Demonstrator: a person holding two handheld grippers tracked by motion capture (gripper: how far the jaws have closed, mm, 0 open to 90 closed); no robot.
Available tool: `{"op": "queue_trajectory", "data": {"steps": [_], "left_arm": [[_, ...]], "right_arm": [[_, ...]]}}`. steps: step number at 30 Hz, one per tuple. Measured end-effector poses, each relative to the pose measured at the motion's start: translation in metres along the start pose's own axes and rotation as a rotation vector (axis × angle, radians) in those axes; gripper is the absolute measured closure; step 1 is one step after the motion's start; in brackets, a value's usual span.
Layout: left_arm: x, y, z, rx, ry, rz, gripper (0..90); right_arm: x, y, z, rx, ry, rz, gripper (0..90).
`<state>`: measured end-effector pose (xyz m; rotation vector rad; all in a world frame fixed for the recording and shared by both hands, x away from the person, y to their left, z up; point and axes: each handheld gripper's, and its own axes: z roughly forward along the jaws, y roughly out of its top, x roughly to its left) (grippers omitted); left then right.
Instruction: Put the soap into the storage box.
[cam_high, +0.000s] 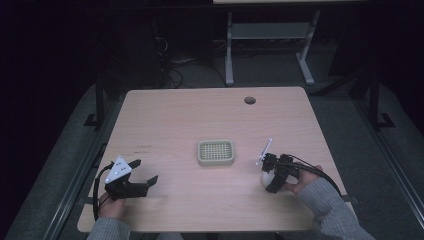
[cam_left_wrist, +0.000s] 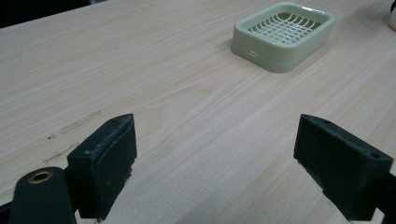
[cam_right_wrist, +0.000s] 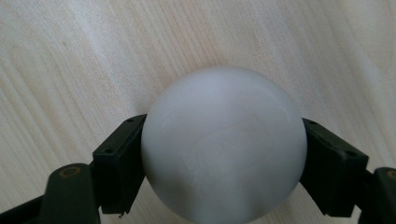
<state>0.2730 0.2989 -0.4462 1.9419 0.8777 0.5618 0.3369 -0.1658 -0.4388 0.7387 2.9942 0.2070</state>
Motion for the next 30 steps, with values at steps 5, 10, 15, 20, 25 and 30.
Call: {"op": "queue_trajectory", "data": {"steps": [5,10,15,20,25,30], "left_arm": [[-0.001,0.0,0.0,0.002,-0.001,0.001,12.8],[0.0,0.0,0.0,0.005,-0.002,0.007,12.8],[-0.001,0.001,0.0,0.004,-0.005,0.005,12.8],[0.0,0.0,0.0,0.005,-0.003,0.007,12.8],[0.001,0.0,0.0,0.005,-0.004,0.001,12.8],[0.002,0.0,-0.001,0.001,0.002,0.0,12.8]], "right_arm": [[0.0,0.0,0.0,0.001,0.003,-0.014,23.0],[0.0,-0.001,-0.006,-0.029,0.016,-0.014,23.1],[0.002,0.003,-0.01,-0.036,0.02,-0.021,23.1],[0.002,0.011,-0.015,-0.048,0.023,-0.038,23.1],[0.002,0.023,-0.019,-0.049,0.025,-0.057,23.1],[0.001,0.031,-0.021,-0.048,0.025,-0.073,23.1]]}}
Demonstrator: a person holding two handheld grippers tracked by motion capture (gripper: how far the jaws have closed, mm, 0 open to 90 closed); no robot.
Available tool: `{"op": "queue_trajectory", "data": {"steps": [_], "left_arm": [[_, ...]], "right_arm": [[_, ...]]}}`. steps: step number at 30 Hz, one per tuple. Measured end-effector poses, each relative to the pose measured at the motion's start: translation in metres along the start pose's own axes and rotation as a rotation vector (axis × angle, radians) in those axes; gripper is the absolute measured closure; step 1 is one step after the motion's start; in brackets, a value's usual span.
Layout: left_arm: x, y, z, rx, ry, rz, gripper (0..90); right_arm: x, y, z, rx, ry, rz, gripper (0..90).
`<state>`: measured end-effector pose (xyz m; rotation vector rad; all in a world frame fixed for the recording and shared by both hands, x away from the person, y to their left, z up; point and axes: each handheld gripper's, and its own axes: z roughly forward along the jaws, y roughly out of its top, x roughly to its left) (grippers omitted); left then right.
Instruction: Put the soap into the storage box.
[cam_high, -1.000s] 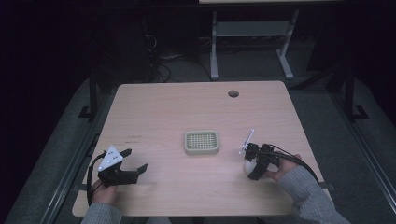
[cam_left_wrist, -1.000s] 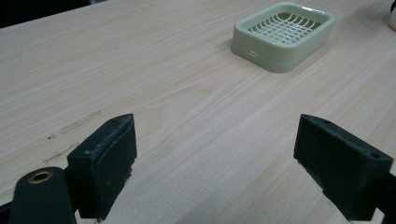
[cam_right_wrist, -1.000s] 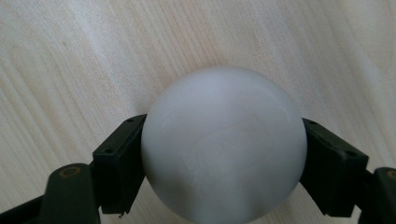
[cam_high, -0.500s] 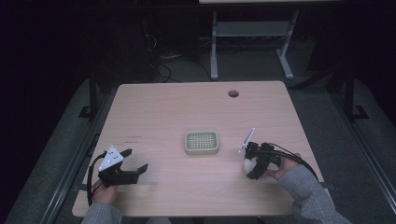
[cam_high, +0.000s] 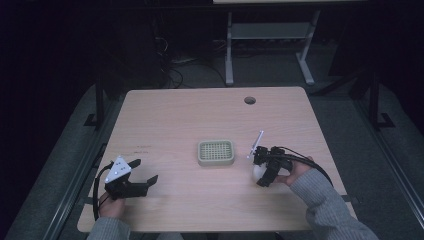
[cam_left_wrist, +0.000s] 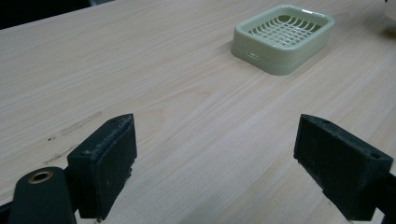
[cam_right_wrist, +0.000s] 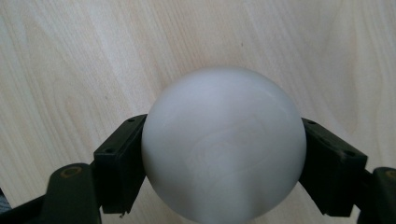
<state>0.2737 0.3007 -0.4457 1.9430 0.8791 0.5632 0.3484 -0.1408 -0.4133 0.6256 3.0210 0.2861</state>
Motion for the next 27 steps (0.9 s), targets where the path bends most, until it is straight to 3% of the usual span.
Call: {"op": "queue_trajectory", "data": {"steps": [7,27], "left_arm": [[0.001,-0.001,-0.001,-0.001,0.001,-0.006,12.8],[0.003,-0.001,-0.002,-0.016,0.007,-0.025,12.8]], "right_arm": [[-0.003,0.008,-0.002,-0.009,0.023,0.01,23.1],[-0.011,0.04,-0.007,-0.017,0.042,-0.035,23.1]]}}
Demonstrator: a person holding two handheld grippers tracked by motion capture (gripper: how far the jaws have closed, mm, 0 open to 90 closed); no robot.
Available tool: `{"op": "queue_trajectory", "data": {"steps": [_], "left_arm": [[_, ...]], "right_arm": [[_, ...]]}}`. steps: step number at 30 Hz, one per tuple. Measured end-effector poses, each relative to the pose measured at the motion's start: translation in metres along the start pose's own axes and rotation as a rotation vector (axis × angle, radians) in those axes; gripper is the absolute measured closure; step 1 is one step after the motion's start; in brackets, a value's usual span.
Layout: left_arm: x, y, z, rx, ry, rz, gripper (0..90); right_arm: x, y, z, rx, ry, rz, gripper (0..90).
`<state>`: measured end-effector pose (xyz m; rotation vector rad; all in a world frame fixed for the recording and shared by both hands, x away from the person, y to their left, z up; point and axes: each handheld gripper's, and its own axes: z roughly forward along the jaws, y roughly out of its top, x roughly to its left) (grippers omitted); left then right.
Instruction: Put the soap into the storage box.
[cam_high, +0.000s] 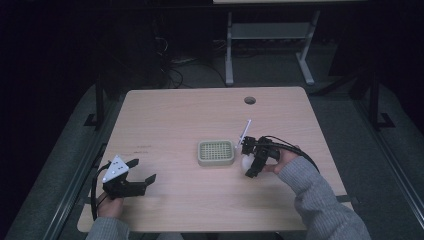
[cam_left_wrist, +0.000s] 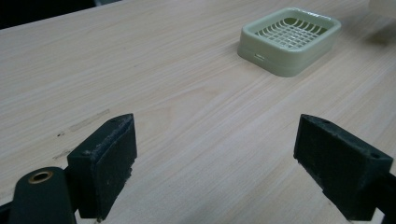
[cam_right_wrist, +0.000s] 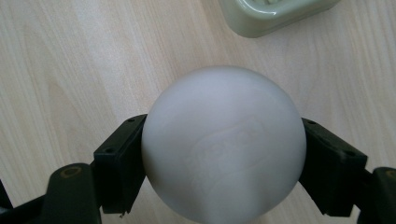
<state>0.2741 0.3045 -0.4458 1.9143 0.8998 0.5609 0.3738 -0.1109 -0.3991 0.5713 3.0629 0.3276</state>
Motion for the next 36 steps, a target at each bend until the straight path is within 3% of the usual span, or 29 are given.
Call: {"op": "queue_trajectory", "data": {"steps": [15,36], "left_arm": [[0.0,0.0,0.0,-0.003,-0.001,0.0,12.8],[0.0,0.0,0.001,-0.008,0.002,-0.003,12.8]], "right_arm": [[-0.003,0.021,-0.008,-0.02,-0.001,-0.023,23.1],[-0.009,0.057,-0.003,-0.024,0.012,-0.063,23.1]]}}
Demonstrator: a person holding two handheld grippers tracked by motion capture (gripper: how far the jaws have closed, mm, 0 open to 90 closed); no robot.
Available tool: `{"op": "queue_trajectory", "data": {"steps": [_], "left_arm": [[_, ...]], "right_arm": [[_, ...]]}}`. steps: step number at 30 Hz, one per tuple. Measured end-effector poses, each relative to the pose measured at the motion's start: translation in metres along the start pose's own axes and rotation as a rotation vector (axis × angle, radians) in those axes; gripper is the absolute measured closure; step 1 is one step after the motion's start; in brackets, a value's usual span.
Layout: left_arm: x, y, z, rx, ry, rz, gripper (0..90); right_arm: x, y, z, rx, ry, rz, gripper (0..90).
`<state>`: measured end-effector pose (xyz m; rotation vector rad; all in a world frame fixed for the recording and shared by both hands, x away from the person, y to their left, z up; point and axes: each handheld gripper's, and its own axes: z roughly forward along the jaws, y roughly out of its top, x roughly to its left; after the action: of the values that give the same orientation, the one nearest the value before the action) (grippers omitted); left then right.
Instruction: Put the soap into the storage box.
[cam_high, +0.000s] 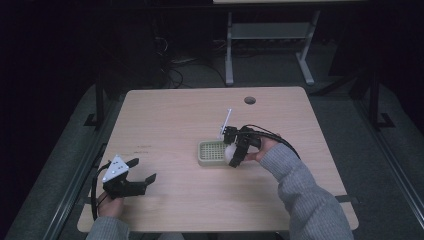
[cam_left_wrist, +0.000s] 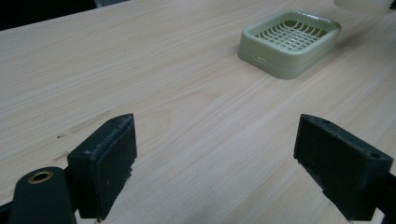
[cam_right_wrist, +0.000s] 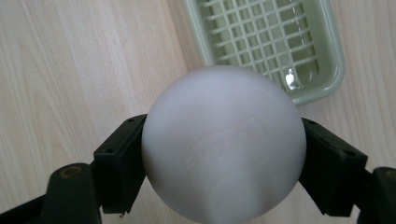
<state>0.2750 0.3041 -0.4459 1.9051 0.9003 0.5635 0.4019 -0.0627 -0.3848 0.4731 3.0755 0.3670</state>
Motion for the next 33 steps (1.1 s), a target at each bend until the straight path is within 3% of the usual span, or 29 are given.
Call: {"op": "queue_trajectory", "data": {"steps": [18,25,33], "left_arm": [[0.001,0.0,-0.001,0.004,0.011,0.005,12.8],[0.001,0.0,0.0,0.006,0.013,0.006,12.8],[0.001,0.0,0.0,0.007,0.014,0.008,12.8]], "right_arm": [[-0.011,0.019,-0.002,-0.027,0.019,0.0,23.1],[-0.016,0.024,0.001,0.001,0.01,-0.007,23.0],[-0.018,0.038,0.002,-0.017,0.015,-0.021,23.1]]}}
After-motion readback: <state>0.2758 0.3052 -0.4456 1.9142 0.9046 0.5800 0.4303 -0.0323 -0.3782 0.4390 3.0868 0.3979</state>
